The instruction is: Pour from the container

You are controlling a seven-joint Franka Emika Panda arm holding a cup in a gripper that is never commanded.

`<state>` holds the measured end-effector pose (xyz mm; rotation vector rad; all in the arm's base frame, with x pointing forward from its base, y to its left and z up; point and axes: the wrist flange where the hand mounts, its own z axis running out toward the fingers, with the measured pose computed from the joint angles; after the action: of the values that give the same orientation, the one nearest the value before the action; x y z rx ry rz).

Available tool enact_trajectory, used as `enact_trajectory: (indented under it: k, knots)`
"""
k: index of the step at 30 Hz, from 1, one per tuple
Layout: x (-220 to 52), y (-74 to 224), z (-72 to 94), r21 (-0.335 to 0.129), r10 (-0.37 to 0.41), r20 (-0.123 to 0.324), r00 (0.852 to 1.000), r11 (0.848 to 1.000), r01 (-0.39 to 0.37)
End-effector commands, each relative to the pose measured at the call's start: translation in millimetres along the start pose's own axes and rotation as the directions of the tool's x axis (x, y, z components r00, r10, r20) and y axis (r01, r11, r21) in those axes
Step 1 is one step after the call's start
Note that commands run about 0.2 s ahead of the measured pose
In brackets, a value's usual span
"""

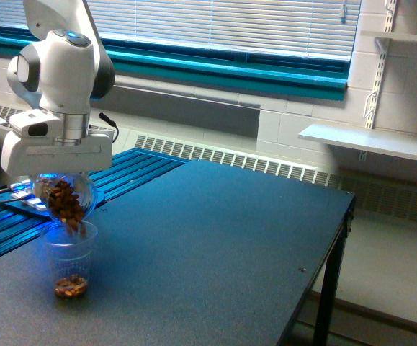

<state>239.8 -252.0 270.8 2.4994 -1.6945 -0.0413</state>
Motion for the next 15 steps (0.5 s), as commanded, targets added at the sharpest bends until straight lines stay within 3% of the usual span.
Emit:
enact_trajectory:
  k: [1,15]
  knots:
    - [3.1,-3.1,-3.2,0.006,0.004,-0.006,1.0,1.0,-0.004]
    - [3.9,1.3,-3.1,-0.001,0.012,0.001,1.0,1.0,-0.012]
